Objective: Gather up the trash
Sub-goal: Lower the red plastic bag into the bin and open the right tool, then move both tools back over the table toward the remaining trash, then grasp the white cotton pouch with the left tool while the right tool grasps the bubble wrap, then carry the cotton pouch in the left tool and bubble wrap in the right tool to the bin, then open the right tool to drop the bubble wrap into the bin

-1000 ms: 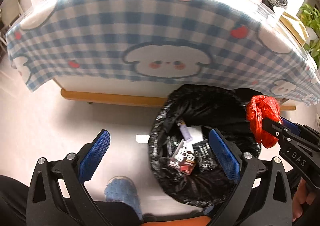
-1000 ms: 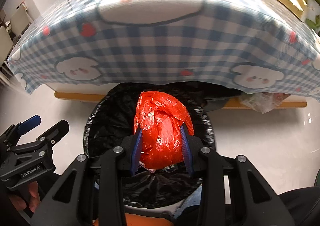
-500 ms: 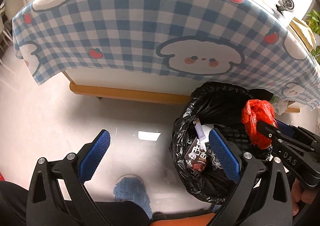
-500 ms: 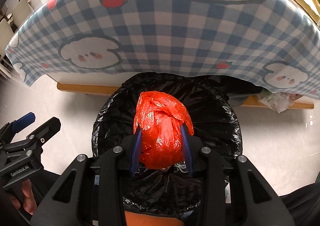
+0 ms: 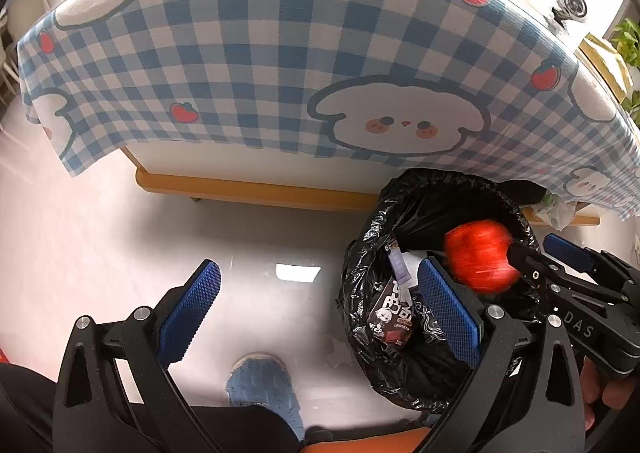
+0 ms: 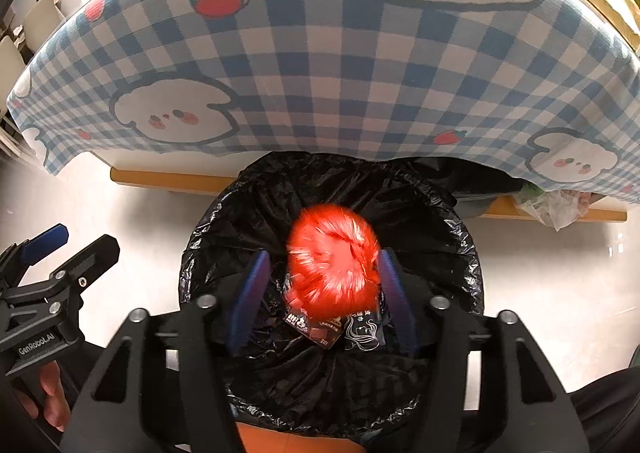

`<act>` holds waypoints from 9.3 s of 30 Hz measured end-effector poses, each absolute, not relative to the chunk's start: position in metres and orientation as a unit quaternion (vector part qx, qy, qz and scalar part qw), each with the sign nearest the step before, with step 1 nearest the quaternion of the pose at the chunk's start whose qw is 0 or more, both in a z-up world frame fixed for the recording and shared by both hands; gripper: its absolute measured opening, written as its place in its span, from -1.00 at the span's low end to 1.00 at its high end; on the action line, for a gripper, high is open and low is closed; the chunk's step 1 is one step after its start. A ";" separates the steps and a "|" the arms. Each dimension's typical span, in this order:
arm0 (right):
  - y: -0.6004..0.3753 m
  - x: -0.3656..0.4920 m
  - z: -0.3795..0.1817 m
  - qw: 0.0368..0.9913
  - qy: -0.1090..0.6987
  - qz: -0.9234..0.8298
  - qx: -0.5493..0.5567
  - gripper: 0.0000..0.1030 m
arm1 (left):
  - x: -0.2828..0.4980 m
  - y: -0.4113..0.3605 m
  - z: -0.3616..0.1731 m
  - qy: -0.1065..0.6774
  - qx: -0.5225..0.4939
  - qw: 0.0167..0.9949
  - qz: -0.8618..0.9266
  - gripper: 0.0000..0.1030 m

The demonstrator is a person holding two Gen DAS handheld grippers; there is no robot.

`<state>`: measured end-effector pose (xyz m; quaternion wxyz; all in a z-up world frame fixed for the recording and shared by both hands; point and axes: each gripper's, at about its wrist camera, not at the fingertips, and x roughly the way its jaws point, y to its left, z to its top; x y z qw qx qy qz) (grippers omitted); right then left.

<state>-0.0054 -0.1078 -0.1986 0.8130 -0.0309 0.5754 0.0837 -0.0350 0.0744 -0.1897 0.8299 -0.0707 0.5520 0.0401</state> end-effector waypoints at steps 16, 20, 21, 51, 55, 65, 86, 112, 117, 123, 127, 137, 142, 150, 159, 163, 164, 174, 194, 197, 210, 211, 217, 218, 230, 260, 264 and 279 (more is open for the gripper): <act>-0.125 -0.014 -0.152 0.843 0.533 0.061 -0.036 0.80 | -0.040 0.063 -0.148 0.531 -0.062 0.844 0.038 0.88; -0.132 -0.016 -0.138 0.848 0.526 0.057 -0.032 0.83 | -0.039 0.057 -0.130 0.521 -0.051 0.851 0.034 0.88; -0.134 -0.016 -0.136 0.849 0.524 0.058 -0.033 0.84 | -0.038 0.056 -0.126 0.519 -0.052 0.852 0.033 0.88; -0.176 0.019 -0.025 0.895 0.445 0.039 -0.014 0.83 | 0.012 0.032 -0.029 0.466 -0.053 0.883 0.012 0.88; -0.177 0.029 -0.014 0.898 0.438 0.040 -0.014 0.83 | 0.026 0.031 -0.021 0.463 -0.054 0.885 0.008 0.88; -0.175 0.071 0.002 0.900 0.433 0.041 -0.017 0.83 | 0.072 0.033 -0.012 0.465 -0.050 0.884 0.009 0.88; -0.167 0.222 -0.007 0.891 0.451 0.054 -0.027 0.81 | 0.256 0.040 -0.018 0.476 -0.040 0.879 0.010 0.88; -0.159 0.306 -0.065 0.846 0.530 0.056 -0.016 0.12 | 0.349 0.046 -0.073 0.535 -0.005 0.845 -0.008 0.74; -0.158 0.305 -0.064 0.848 0.527 0.052 -0.019 -0.25 | 0.352 0.049 -0.076 0.550 -0.026 0.834 -0.009 0.34; -0.156 0.304 -0.063 0.847 0.528 0.058 -0.019 -0.57 | 0.350 0.042 -0.076 0.551 -0.009 0.834 0.004 0.14; -0.155 0.302 -0.062 0.848 0.526 0.059 -0.018 -0.63 | 0.347 0.041 -0.074 0.546 -0.009 0.838 0.006 0.10; -0.155 0.285 -0.046 0.858 0.510 0.062 -0.002 -0.65 | 0.322 0.050 -0.054 0.521 -0.008 0.854 0.011 0.10; -0.155 0.272 -0.039 0.863 0.501 0.063 0.003 -0.65 | 0.310 0.046 -0.046 0.511 -0.007 0.859 0.009 0.10; -0.156 0.245 -0.026 0.870 0.490 0.063 0.008 -0.65 | 0.279 0.048 -0.033 0.502 -0.010 0.865 0.013 0.10; -0.153 0.214 -0.001 0.876 0.478 0.061 0.006 -0.65 | 0.242 0.058 -0.008 0.492 -0.033 0.870 0.017 0.10; -0.149 0.203 0.009 0.878 0.474 0.062 0.004 -0.65 | 0.227 0.060 0.002 0.489 -0.040 0.871 0.019 0.10; -0.149 0.200 0.012 0.879 0.474 0.063 0.005 -0.65 | 0.223 0.060 0.005 0.488 -0.041 0.872 0.019 0.10; -0.143 0.169 0.030 0.882 0.466 0.072 0.003 -0.65 | 0.173 0.058 0.029 0.477 -0.044 0.877 0.031 0.10; -0.142 0.075 0.046 0.894 0.441 0.081 -0.004 -0.65 | 0.070 0.048 0.047 0.449 -0.049 0.892 0.028 0.10; -0.142 0.060 0.044 0.895 0.440 0.078 -0.001 -0.65 | 0.053 0.047 0.043 0.451 -0.055 0.891 0.021 0.10; -0.144 0.008 0.042 0.899 0.434 0.068 0.005 -0.65 | -0.006 0.052 0.038 0.448 -0.070 0.891 0.012 0.10; -0.142 0.006 0.042 0.898 0.434 0.069 0.004 -0.65 | -0.009 0.053 0.038 0.448 -0.071 0.891 0.012 0.10; -0.135 -0.012 0.035 0.897 0.437 0.071 0.003 -0.65 | -0.030 0.054 0.038 0.445 -0.064 0.893 0.016 0.10; -0.134 -0.015 0.033 0.897 0.436 0.071 0.003 -0.65 | -0.033 0.053 0.038 0.444 -0.060 0.894 0.017 0.10; -0.133 -0.046 0.009 0.894 0.442 0.073 0.006 -0.65 | -0.069 0.054 0.009 0.454 -0.055 0.889 0.026 0.10; -0.149 -0.038 -0.119 0.847 0.530 0.044 0.010 -0.65 | -0.054 0.055 -0.132 0.526 -0.063 0.848 0.017 0.10; -0.145 -0.030 -0.139 0.838 0.543 0.049 0.013 -0.65 | -0.044 0.058 -0.151 0.539 -0.068 0.839 0.017 0.10; -0.129 -0.005 -0.184 0.813 0.578 0.060 0.004 -0.52 | -0.029 0.060 -0.184 0.562 -0.065 0.824 0.028 0.10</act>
